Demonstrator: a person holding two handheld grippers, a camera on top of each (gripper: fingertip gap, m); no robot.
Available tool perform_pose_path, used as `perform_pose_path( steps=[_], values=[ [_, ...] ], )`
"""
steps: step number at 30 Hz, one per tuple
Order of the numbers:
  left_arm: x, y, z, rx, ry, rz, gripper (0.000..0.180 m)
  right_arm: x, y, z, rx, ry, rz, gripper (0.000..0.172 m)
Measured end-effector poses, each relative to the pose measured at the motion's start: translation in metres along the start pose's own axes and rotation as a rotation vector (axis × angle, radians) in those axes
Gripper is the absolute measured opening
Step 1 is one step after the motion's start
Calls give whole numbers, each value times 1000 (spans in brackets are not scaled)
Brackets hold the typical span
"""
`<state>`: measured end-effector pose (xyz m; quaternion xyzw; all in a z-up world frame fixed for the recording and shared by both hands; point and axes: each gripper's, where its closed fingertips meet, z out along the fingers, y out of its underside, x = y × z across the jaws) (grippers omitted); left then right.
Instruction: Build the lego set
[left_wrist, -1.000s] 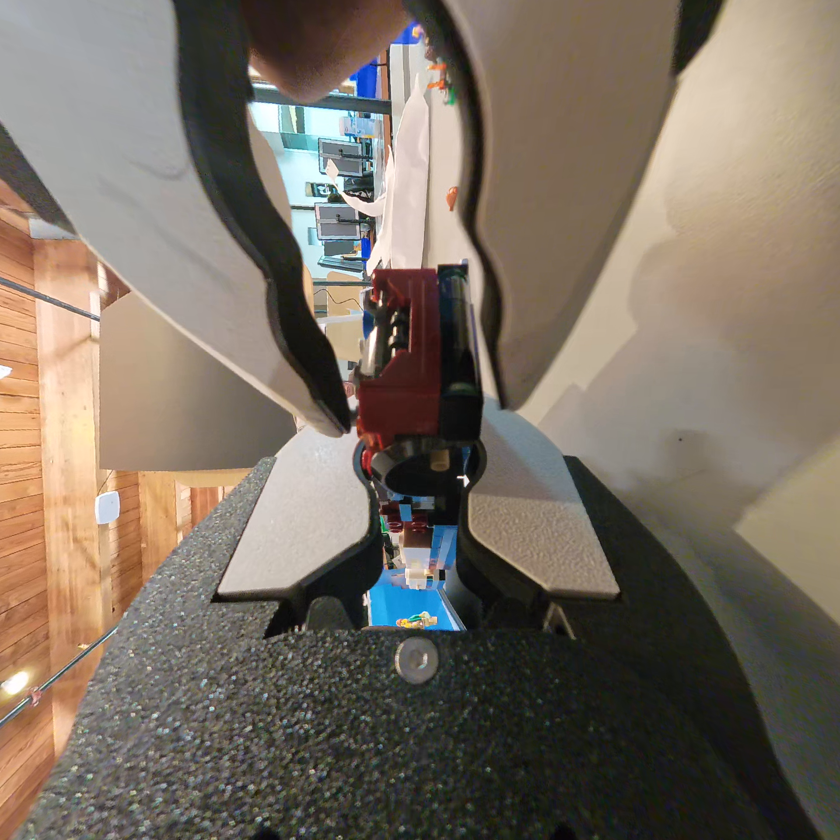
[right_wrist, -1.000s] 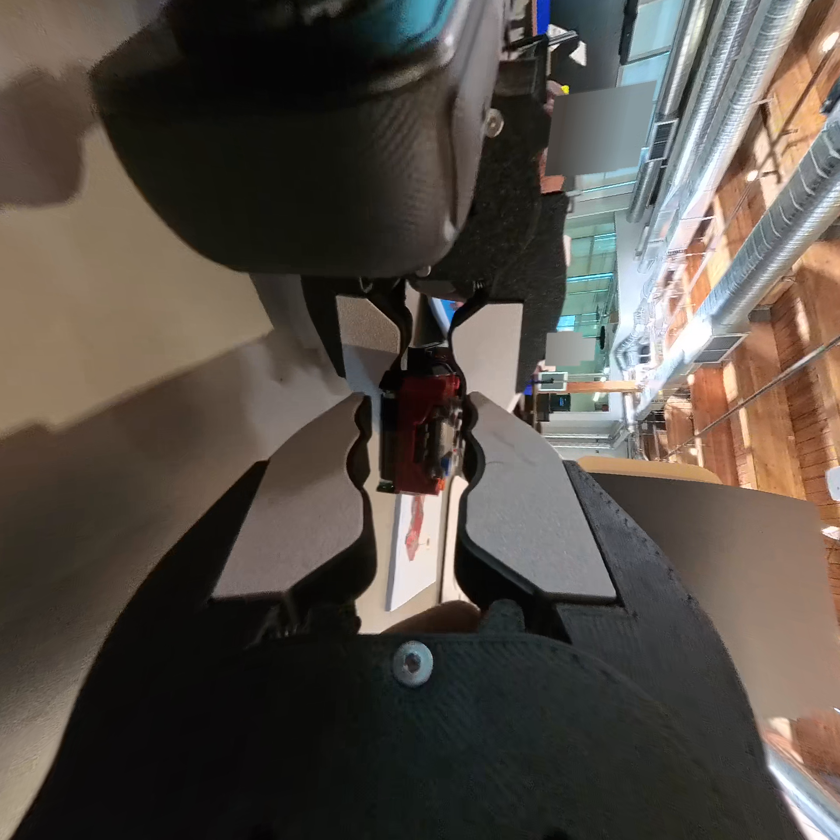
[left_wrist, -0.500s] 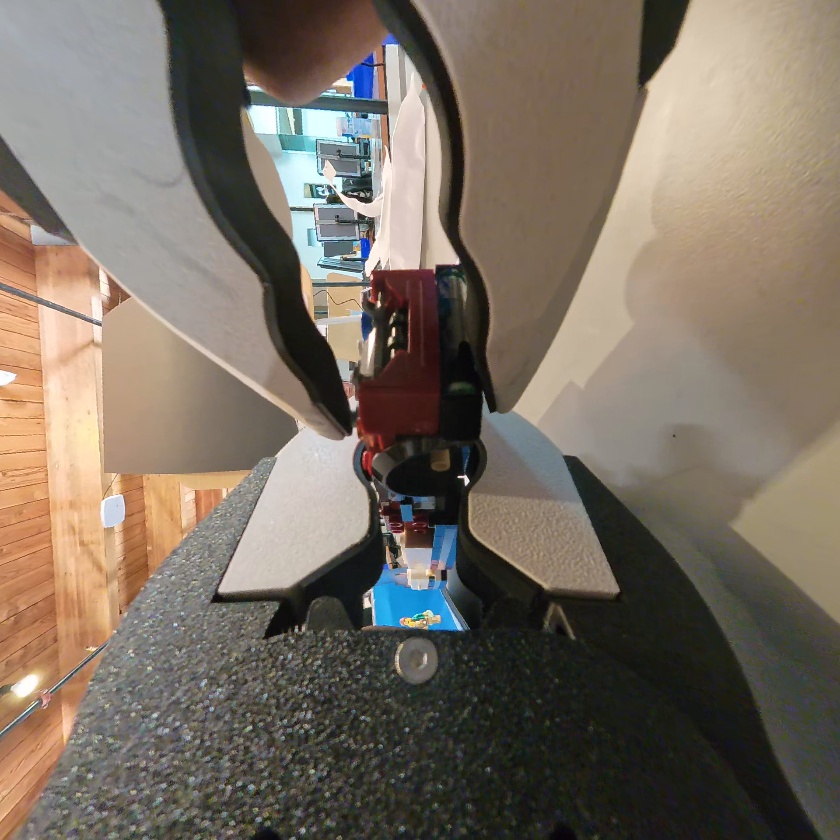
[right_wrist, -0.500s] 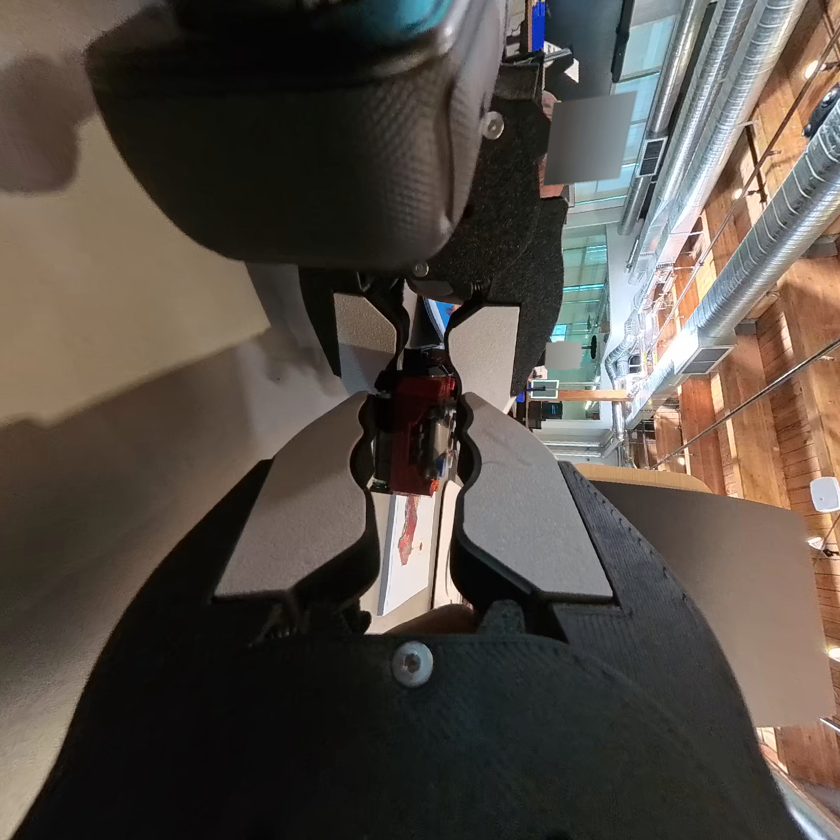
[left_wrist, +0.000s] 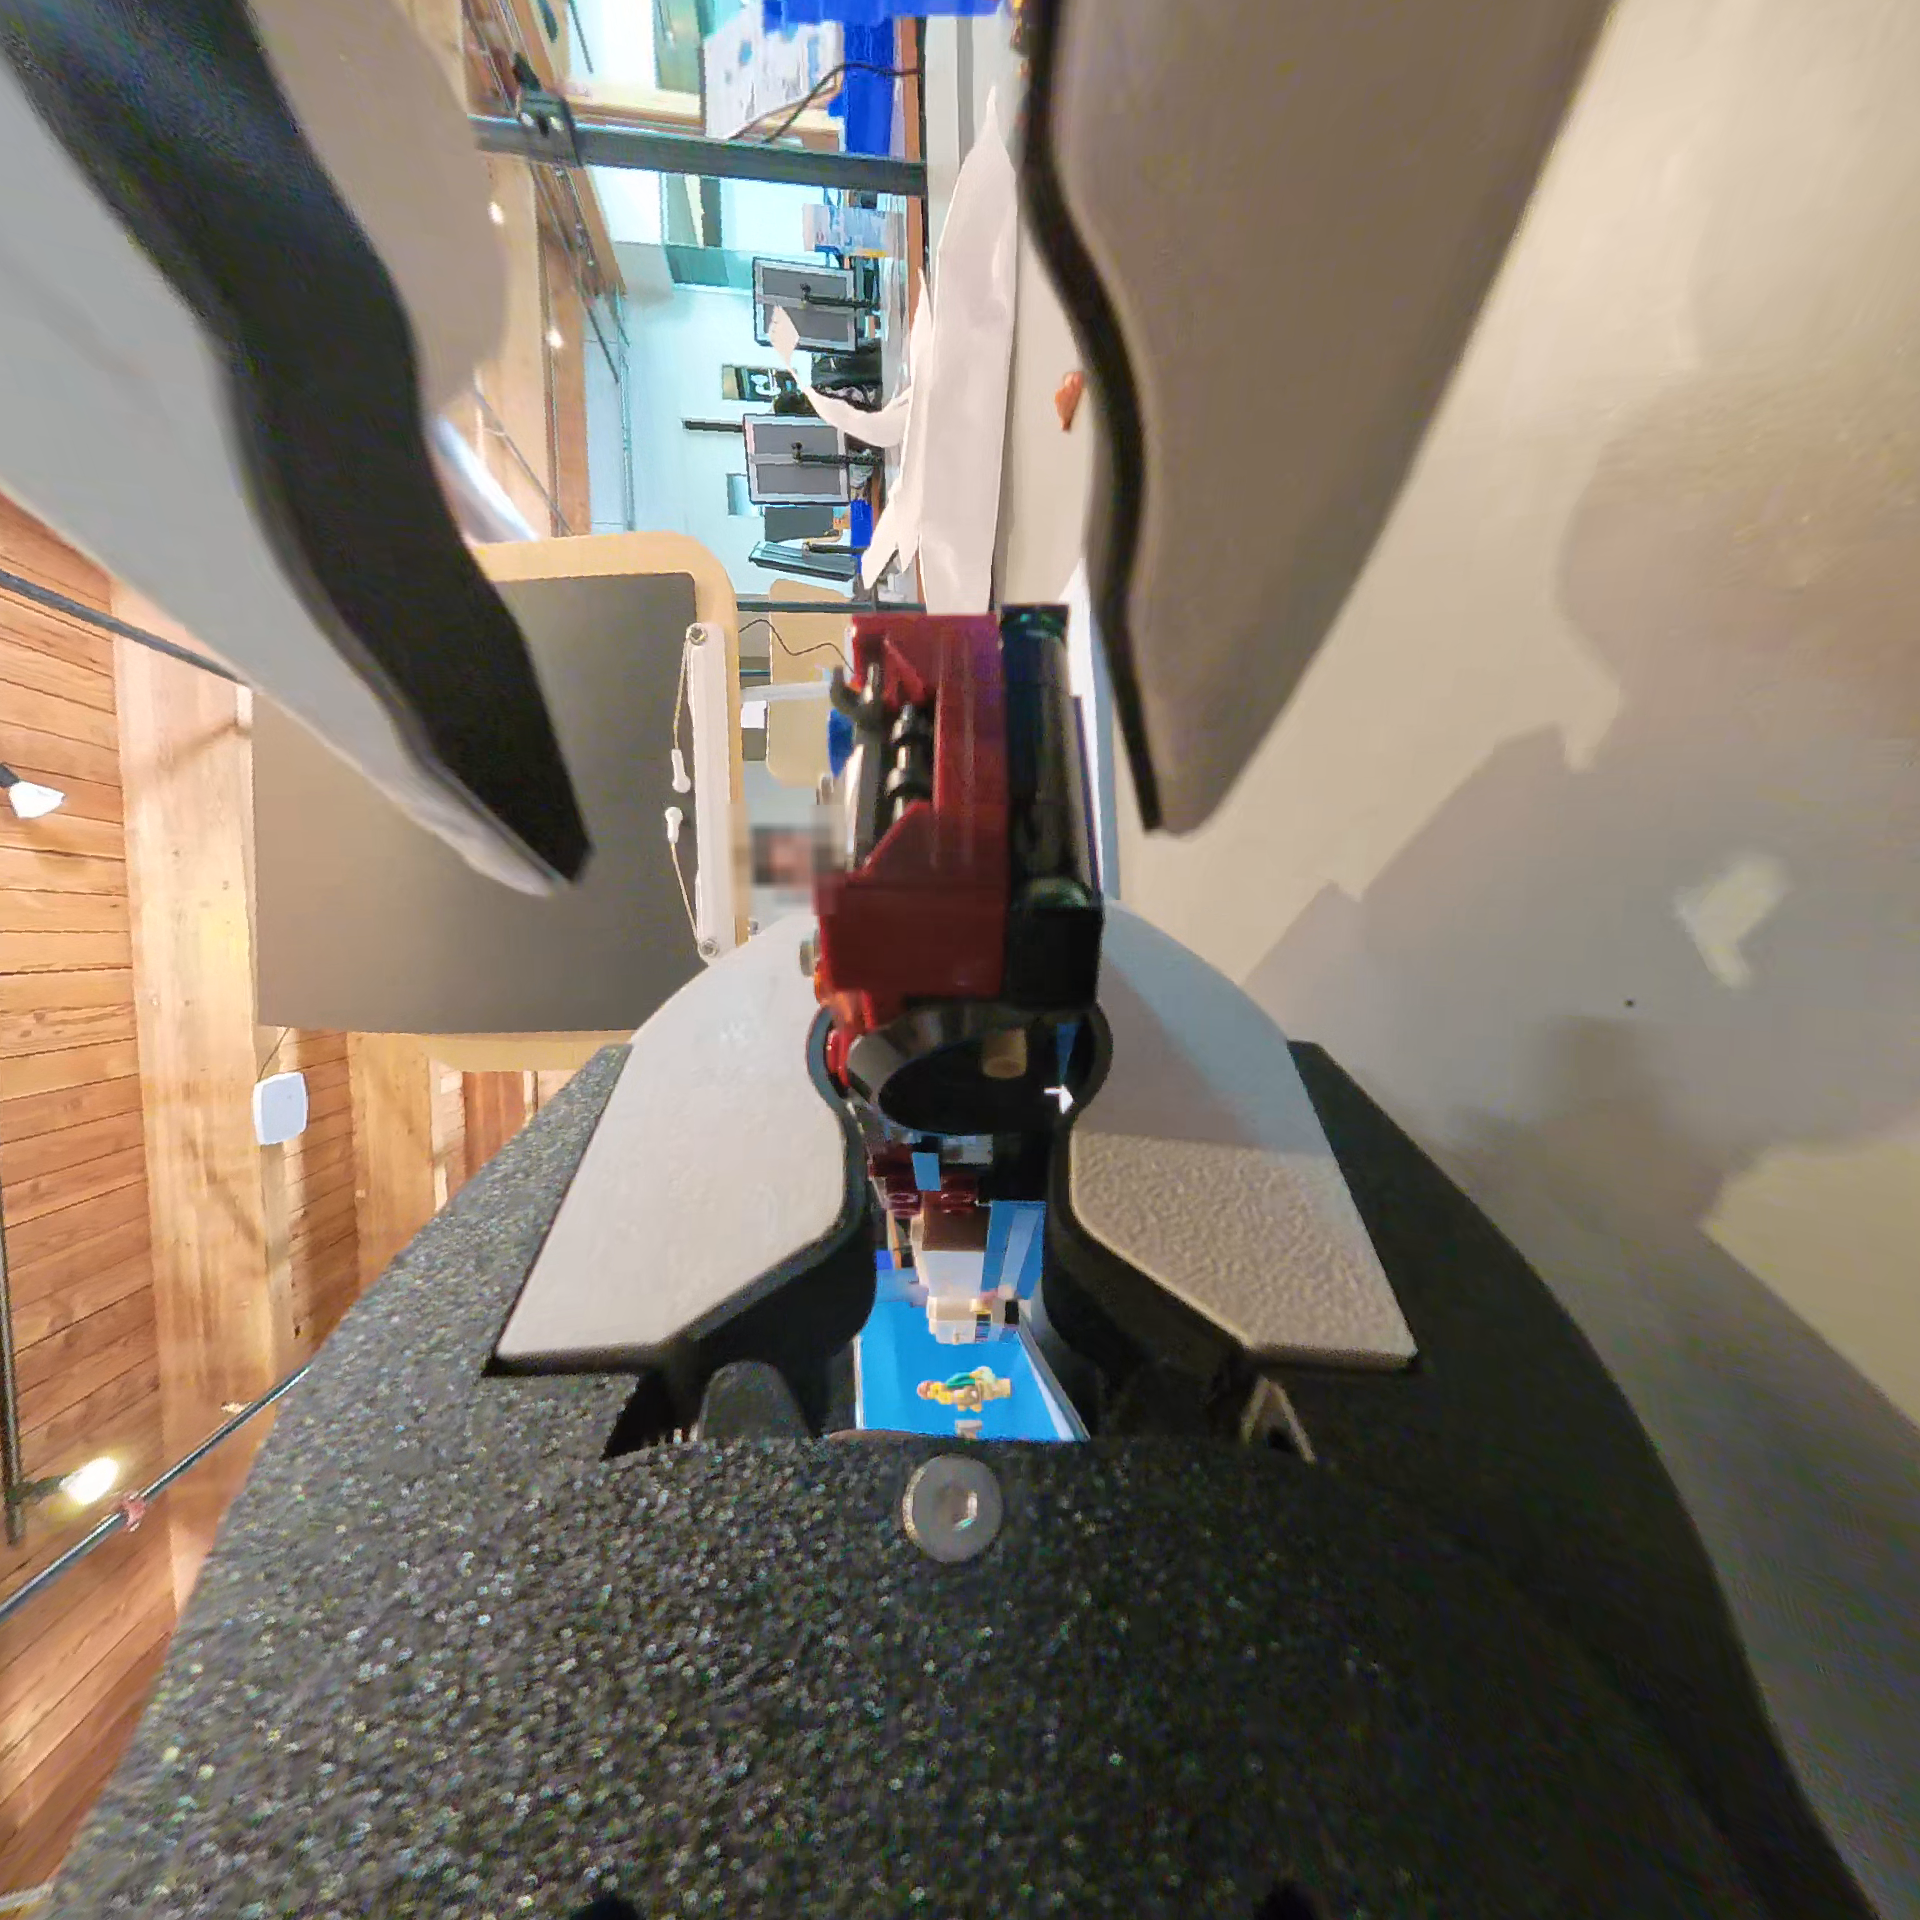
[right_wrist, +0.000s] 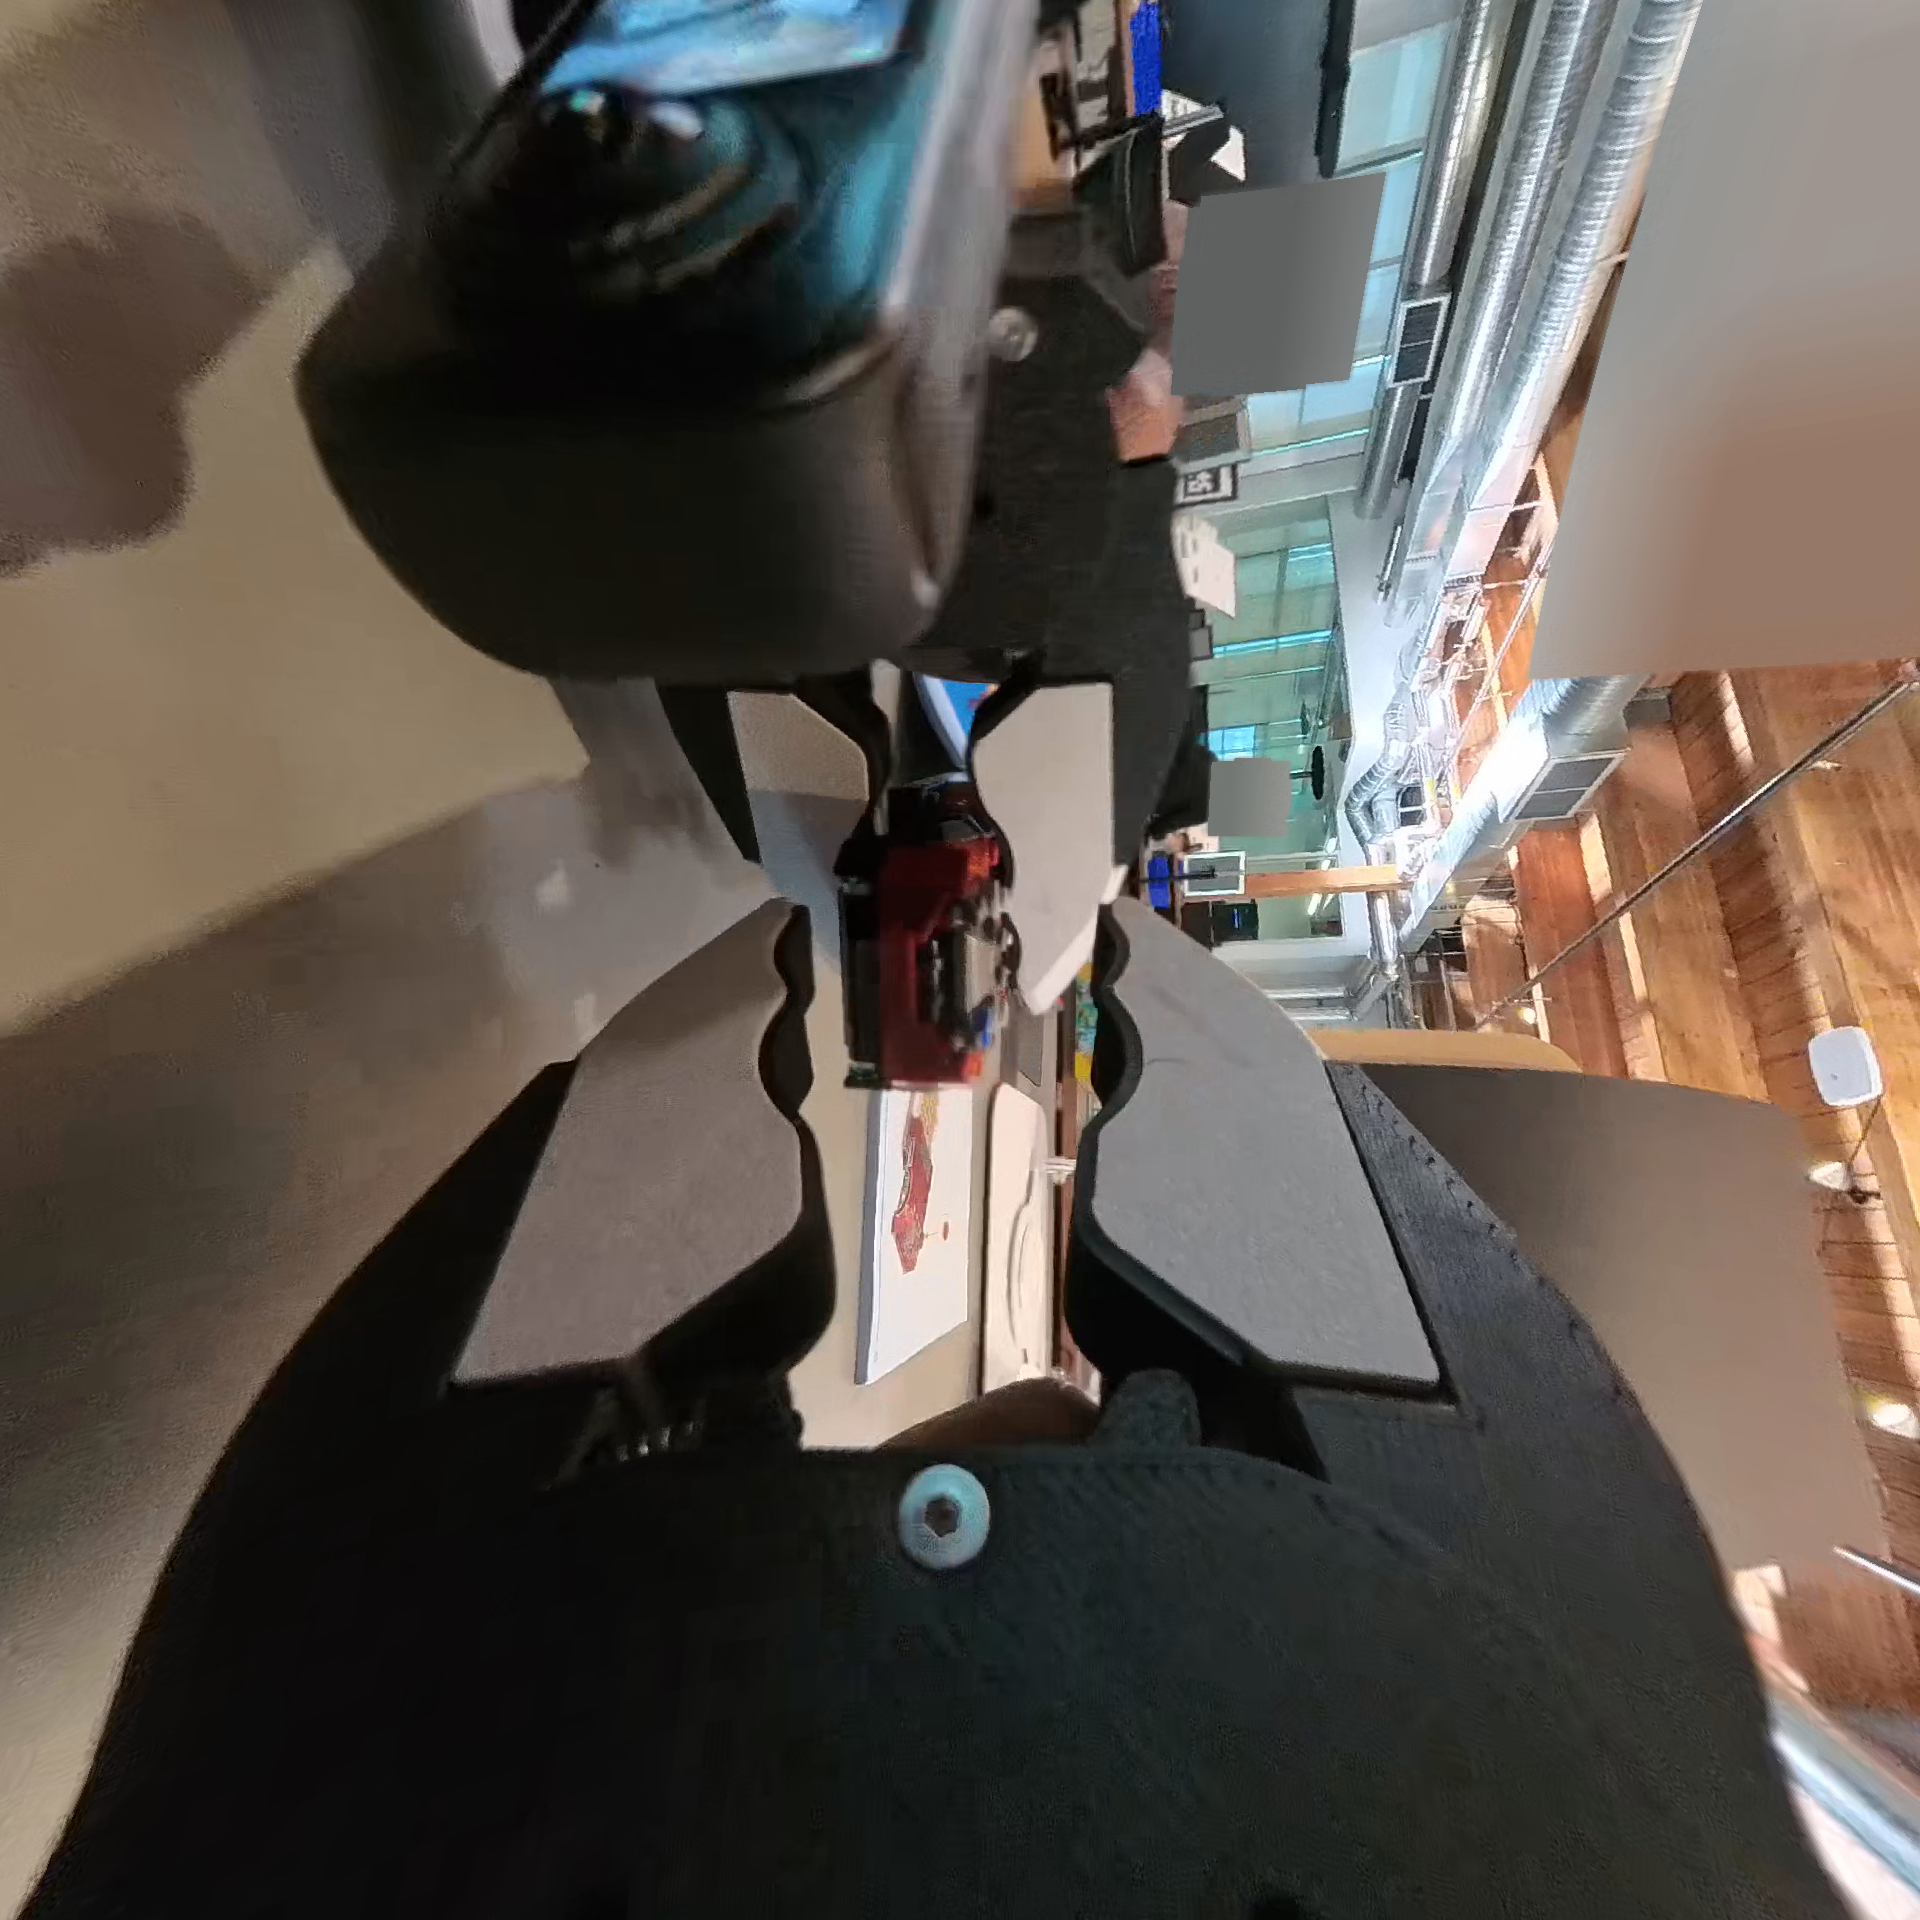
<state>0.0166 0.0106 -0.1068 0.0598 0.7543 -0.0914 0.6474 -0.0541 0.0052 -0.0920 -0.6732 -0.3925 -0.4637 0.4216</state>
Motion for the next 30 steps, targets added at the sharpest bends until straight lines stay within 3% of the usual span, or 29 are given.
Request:
perform_pose_path(
  steps=[4,11,16,21,30],
  values=[
    [0,1,0,-2,-6,5,35,-5,6,-19,16,-86,106,49],
    [1,-5,-8,37,-20,25,35,-71,8,-68,-17,-607,693,31],
    [7,-8,-10,52,-4,45,35,-100,-2,-87,-107,-828,935,28],
    [12,-10,-14,66,9,54,35,-104,-7,-86,-155,-839,1038,23],
    [14,-14,-15,85,21,50,36,-106,-13,-84,-188,-778,1029,19]
  ],
)
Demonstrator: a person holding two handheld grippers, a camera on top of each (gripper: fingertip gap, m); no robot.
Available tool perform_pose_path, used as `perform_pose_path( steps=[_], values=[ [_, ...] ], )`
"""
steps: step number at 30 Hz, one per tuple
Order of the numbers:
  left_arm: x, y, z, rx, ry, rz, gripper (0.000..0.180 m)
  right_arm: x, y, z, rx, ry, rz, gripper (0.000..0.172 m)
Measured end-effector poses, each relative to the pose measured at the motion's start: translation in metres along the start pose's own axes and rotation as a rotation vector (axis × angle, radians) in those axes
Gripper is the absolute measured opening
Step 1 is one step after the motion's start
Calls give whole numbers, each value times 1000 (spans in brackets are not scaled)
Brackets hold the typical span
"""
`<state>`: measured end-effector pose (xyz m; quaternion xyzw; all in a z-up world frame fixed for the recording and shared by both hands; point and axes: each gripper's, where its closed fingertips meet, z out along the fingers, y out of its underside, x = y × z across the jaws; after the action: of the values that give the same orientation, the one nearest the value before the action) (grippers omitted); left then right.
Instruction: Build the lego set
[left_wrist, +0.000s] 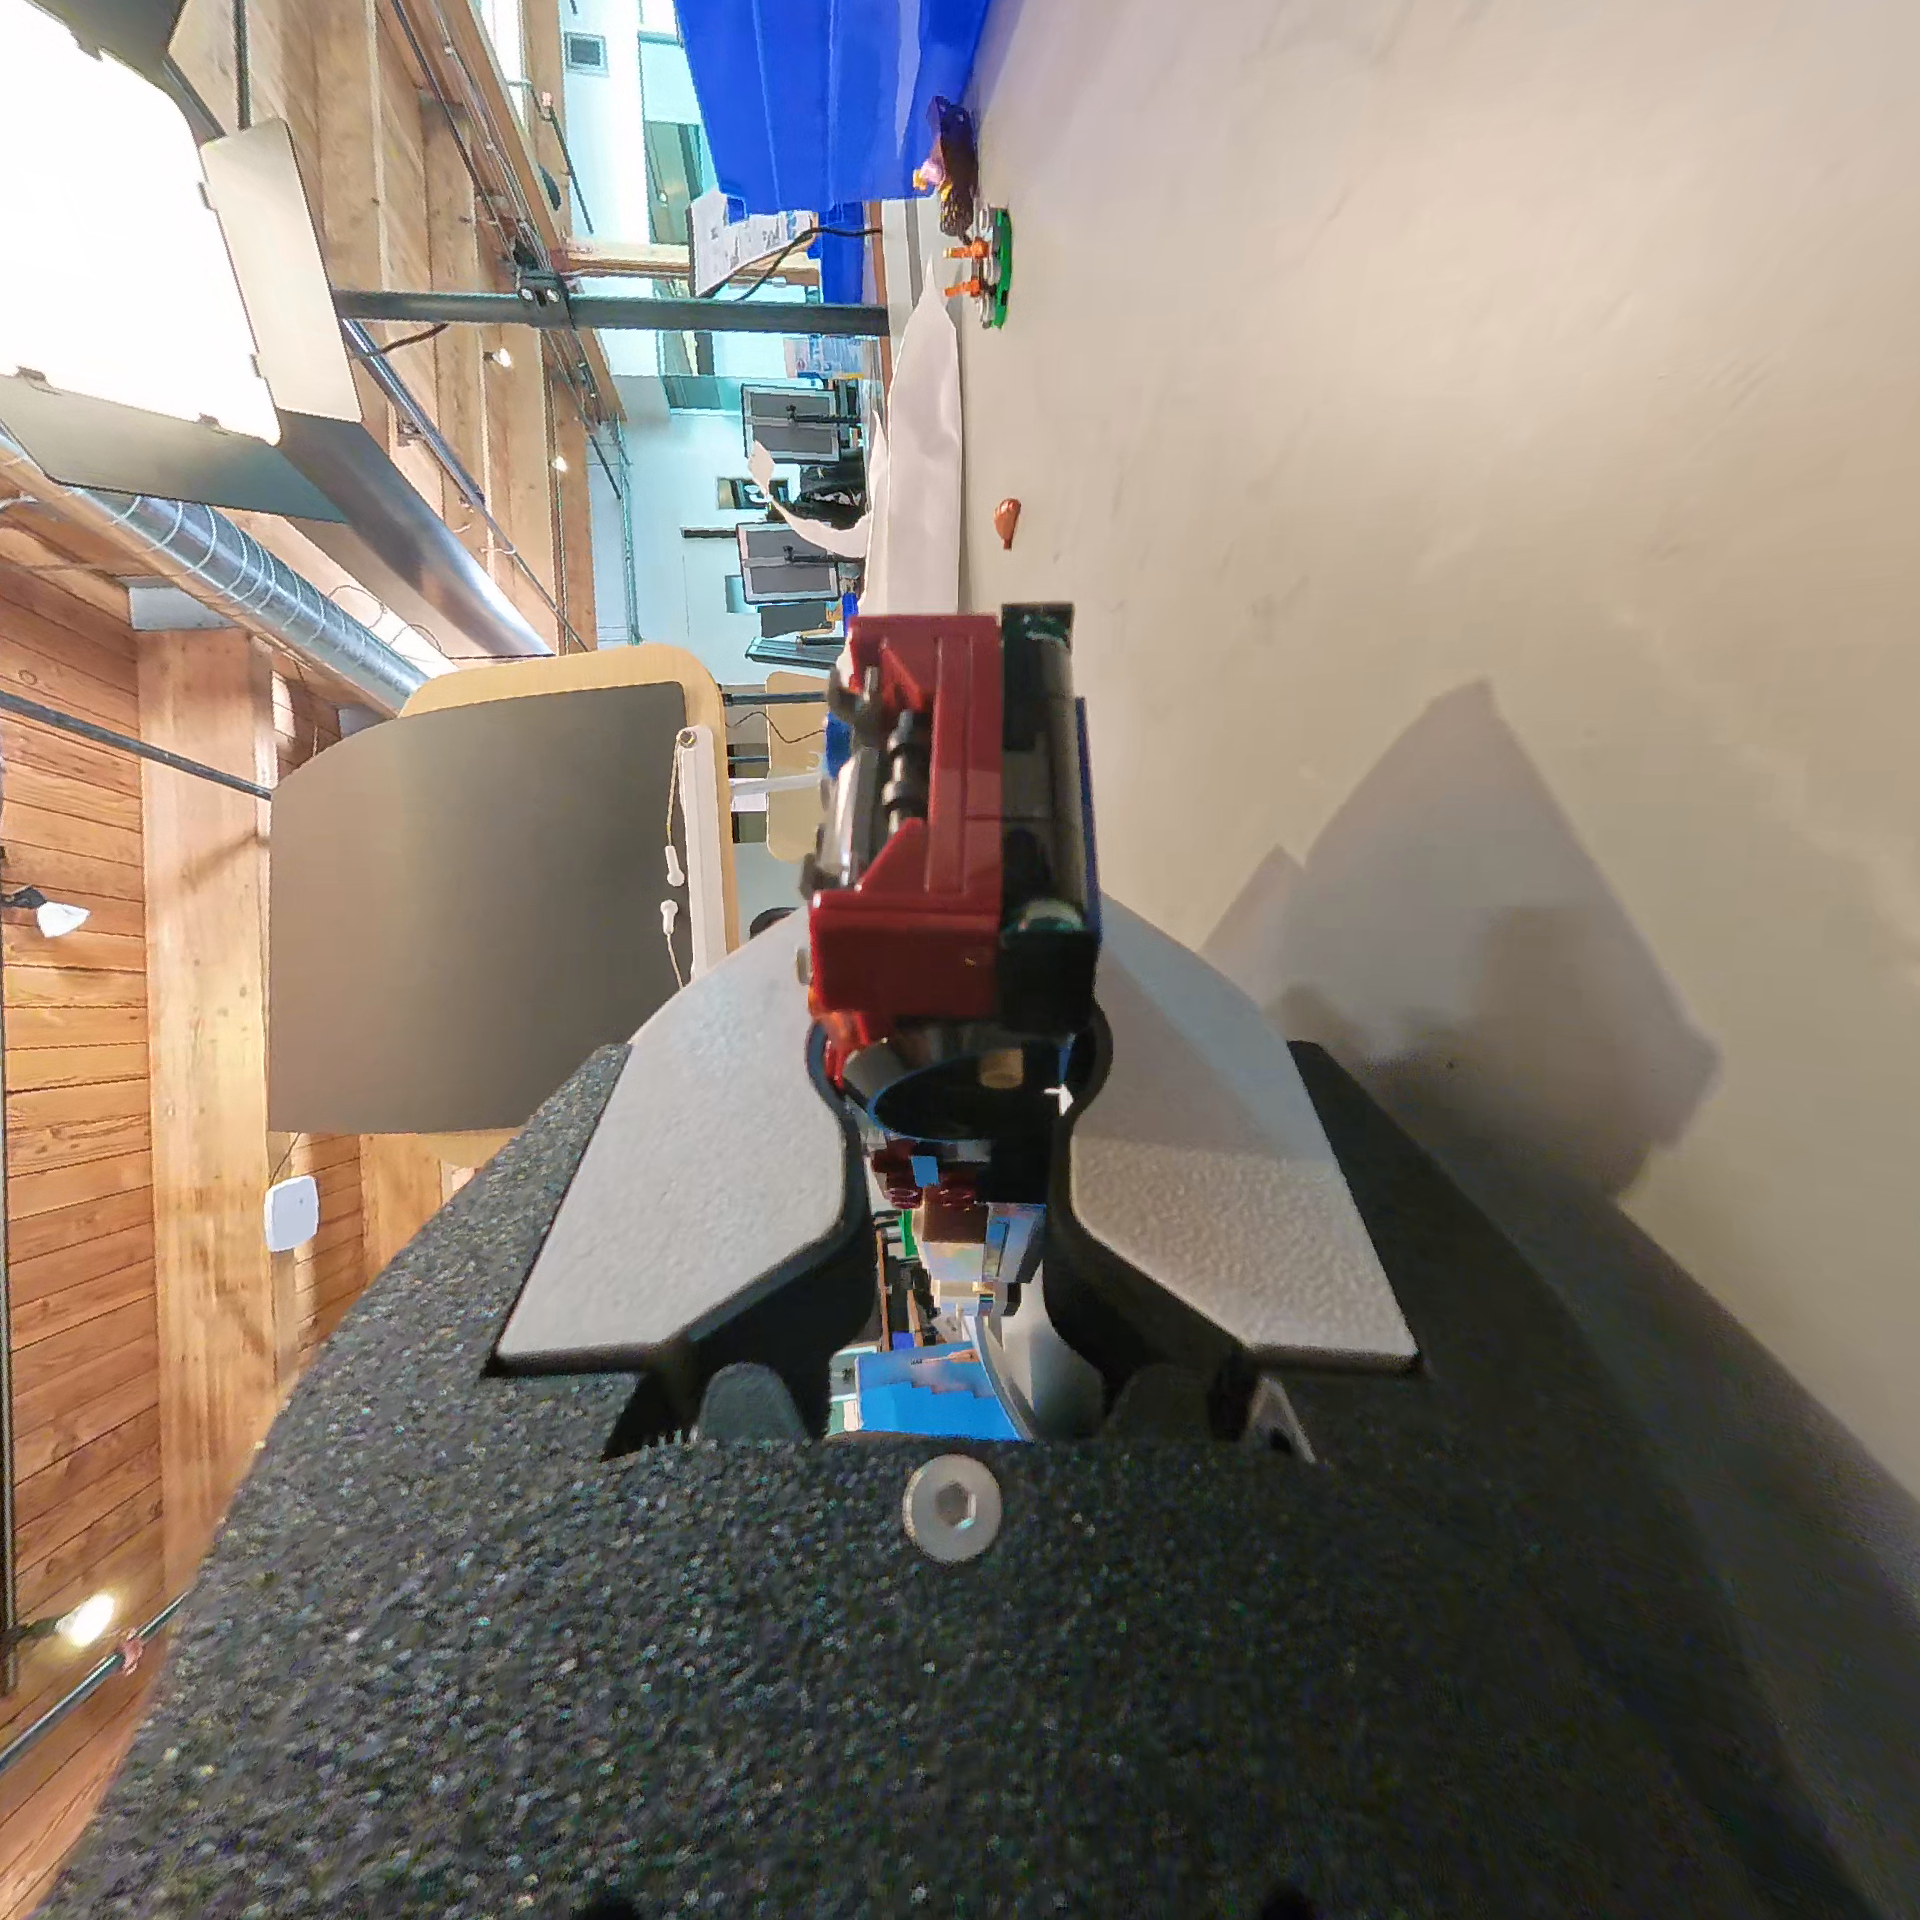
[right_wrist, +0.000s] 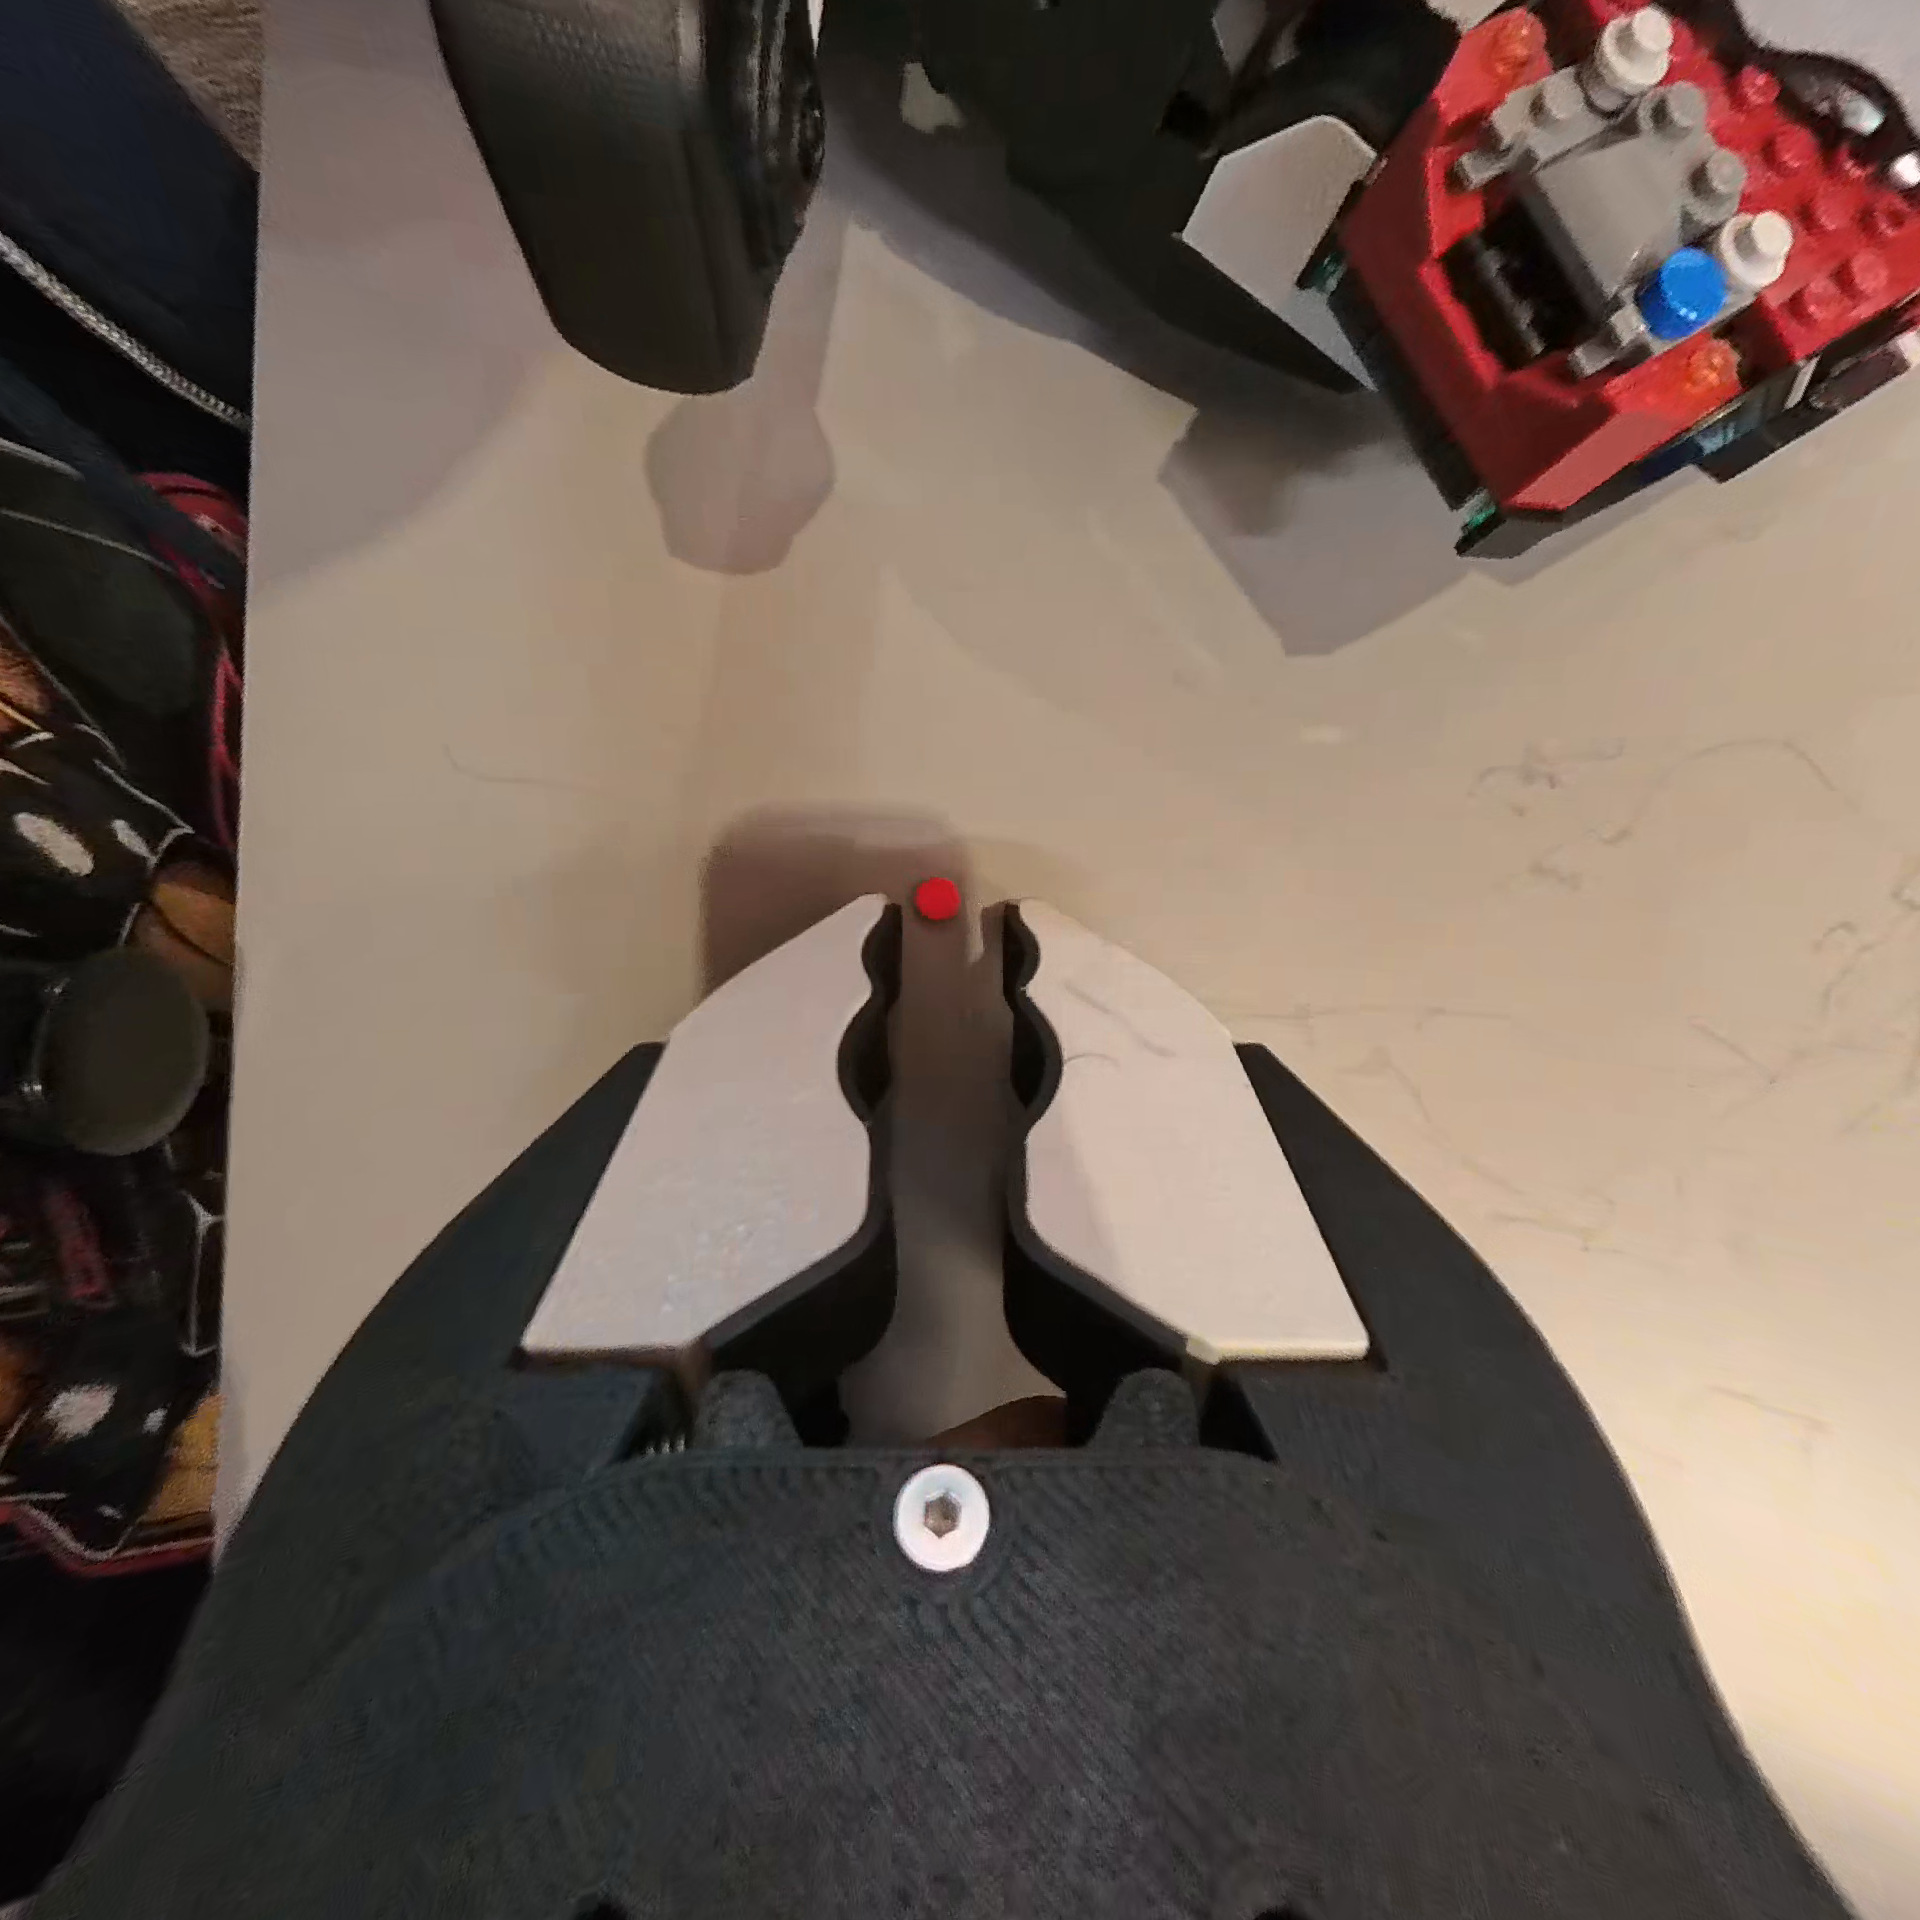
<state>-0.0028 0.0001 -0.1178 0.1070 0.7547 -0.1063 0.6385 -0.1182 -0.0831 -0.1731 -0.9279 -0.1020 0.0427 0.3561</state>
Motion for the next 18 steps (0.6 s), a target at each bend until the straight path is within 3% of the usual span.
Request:
perform_pose_path(
  steps=[14,18],
  values=[
    [3,-8,6,5,0,3,36,0,-4,2,13,16,-17,7],
    [-1,-9,9,-19,-14,-12,35,12,-16,-15,105,37,15,7]
  ],
)
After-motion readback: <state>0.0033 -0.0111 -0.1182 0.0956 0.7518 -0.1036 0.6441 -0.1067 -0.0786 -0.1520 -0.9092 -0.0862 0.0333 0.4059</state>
